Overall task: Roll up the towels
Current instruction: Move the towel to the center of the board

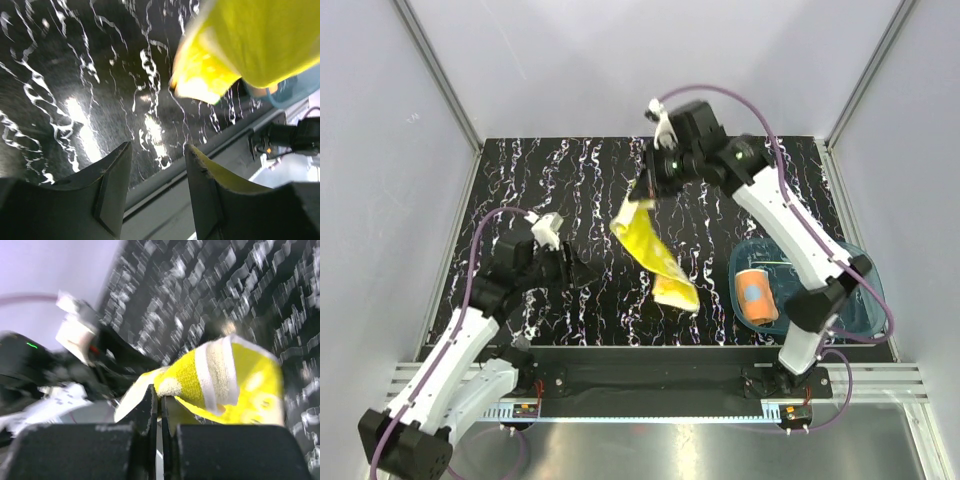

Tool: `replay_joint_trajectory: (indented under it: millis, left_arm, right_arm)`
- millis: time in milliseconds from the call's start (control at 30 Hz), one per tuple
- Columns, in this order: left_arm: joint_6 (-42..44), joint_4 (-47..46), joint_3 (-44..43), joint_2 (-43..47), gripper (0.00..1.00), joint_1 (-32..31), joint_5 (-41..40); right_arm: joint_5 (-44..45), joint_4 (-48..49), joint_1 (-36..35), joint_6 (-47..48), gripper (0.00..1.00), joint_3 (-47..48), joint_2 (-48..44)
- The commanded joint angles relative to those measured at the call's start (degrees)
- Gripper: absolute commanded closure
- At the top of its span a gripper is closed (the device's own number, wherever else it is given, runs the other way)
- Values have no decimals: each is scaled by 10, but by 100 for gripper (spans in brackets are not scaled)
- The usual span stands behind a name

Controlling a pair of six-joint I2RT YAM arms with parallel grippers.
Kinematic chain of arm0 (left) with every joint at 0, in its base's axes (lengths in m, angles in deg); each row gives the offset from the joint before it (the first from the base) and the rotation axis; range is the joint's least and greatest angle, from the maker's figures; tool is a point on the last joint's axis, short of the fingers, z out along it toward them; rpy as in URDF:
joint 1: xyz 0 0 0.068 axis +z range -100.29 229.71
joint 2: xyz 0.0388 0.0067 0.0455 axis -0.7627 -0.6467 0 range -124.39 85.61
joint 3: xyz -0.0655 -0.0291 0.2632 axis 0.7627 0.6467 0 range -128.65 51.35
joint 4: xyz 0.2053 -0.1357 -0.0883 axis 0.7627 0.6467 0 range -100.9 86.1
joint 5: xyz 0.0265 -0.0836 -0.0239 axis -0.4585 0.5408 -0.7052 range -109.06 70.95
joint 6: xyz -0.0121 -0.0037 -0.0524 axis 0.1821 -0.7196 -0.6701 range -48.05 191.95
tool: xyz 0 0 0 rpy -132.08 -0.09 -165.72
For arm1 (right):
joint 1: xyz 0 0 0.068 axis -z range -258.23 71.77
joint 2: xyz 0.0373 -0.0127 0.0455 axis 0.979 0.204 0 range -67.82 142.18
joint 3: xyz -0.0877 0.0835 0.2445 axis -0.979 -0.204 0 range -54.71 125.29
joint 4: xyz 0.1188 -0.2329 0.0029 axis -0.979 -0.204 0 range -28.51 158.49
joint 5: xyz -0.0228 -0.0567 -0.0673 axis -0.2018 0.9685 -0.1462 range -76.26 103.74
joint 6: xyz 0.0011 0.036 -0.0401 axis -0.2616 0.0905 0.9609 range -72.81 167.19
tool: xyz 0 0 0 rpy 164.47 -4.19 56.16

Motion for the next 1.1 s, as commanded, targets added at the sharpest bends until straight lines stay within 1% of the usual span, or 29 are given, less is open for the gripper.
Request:
replay_joint_trajectory:
  millis: [0,67,133,167,200,267,300,333,367,400,433,467,500,633,667,767,800,867,900,967,1067]
  left_arm:
    - [-2,6,-23,40,48,-2,-50]
    - [-3,14,-24,51,48,-2,-55]
    - [-3,25,-31,51,48,-1,-56]
    - [-1,30,-35,50,48,-2,-56]
    - [4,40,-38,47,48,-1,-54]
    - [8,50,-50,41,48,-1,-56]
    - [11,61,-54,32,47,-1,-59]
    - [18,67,-58,27,48,-1,-64]
    - [22,72,-67,23,47,-1,-67]
    - [26,81,-71,12,47,0,-72]
    - [31,85,-76,5,47,0,-82]
    - [33,90,-80,-13,47,0,-88]
    - [34,93,-86,-23,47,0,-92]
    - [30,93,-98,-75,47,0,-103]
    - [29,87,-96,-88,48,-1,-104]
    - [22,74,-89,-97,48,-1,-110]
    - [22,71,-88,-98,48,0,-112]
    - [21,69,-80,-105,48,-1,-119]
    - [21,67,-78,-107,48,-2,-121]
    - [21,66,-76,-112,48,-6,-128]
    - [21,59,-81,-119,48,-29,-141]
  right_arm:
    - [-26,-77,2,12,100,189,46]
    - [-12,-111,5,11,100,228,58]
    - [9,-101,8,7,100,185,35]
    - [15,-88,19,2,100,148,20]
    - [19,-46,26,-5,100,49,-22]
    - [-7,11,49,-36,100,-70,-68]
    - [-19,37,76,-48,100,-183,-107]
    - [-29,84,85,-54,100,-235,-121]
    - [-38,101,89,-55,100,-282,-132]
    - [-37,116,94,-55,100,-359,-143]
    - [-42,144,95,-52,100,-391,-143]
    - [-49,158,96,-48,100,-443,-141]
    - [-56,170,96,-47,100,-464,-127]
    - [-60,192,95,-36,100,-515,-86]
    - [-53,190,95,-33,98,-522,-80]
    - [-27,169,95,-22,81,-532,-61]
    - [-19,161,95,-19,65,-533,-60]
    - [-2,142,94,-13,47,-537,-60]
    - [15,132,94,-12,40,-538,-61]
    - [28,126,94,-13,35,-541,-66]
    - [47,114,94,-14,29,-543,-81]
